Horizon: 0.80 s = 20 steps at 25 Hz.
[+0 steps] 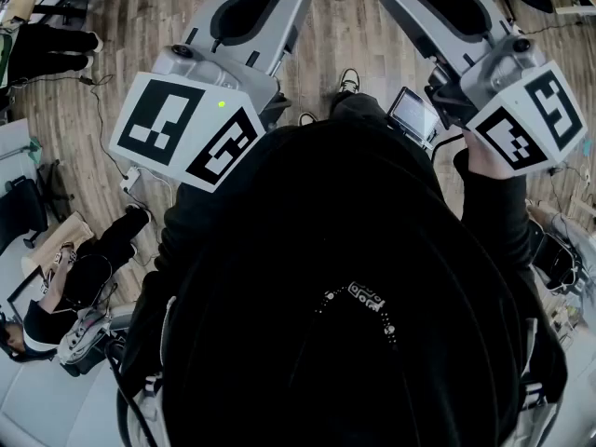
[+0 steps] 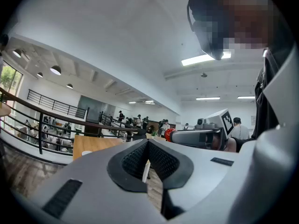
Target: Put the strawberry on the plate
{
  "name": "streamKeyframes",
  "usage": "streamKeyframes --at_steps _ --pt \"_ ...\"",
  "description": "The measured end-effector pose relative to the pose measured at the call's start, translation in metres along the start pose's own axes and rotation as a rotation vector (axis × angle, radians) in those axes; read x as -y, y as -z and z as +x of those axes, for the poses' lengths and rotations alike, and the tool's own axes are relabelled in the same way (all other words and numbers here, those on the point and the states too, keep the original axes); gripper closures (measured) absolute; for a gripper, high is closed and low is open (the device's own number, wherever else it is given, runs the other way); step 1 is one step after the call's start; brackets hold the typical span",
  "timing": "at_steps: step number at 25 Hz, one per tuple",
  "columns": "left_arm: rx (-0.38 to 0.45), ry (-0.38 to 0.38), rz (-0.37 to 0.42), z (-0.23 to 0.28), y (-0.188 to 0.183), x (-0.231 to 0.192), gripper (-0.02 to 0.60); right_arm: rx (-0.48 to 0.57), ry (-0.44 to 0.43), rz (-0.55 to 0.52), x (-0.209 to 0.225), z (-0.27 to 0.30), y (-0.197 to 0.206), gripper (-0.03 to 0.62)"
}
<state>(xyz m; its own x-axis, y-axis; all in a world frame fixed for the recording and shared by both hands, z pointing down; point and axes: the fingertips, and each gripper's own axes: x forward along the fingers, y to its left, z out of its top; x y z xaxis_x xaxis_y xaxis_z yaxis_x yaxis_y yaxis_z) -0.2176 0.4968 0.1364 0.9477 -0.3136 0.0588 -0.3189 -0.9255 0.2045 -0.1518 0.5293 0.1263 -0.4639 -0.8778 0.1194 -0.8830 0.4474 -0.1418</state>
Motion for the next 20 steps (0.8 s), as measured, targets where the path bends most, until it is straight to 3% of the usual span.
streamKeyframes --at_steps 8,12,16,20 --pt "-0.032 -0.029 0.006 -0.003 0.009 -0.035 0.577 0.012 0.017 0.003 0.0 0.028 0.0 0.45" --pt "-0.008 -0.023 0.01 -0.005 0.003 -0.032 0.577 0.025 0.004 -0.008 0.003 0.029 0.004 0.45" --pt "-0.02 -0.025 0.016 0.007 0.005 -0.019 0.577 0.027 -0.022 0.063 0.018 0.019 0.014 0.45" --pt "-0.026 -0.012 -0.018 0.0 0.011 -0.023 0.577 0.024 -0.032 0.065 0.015 0.03 0.011 0.45"
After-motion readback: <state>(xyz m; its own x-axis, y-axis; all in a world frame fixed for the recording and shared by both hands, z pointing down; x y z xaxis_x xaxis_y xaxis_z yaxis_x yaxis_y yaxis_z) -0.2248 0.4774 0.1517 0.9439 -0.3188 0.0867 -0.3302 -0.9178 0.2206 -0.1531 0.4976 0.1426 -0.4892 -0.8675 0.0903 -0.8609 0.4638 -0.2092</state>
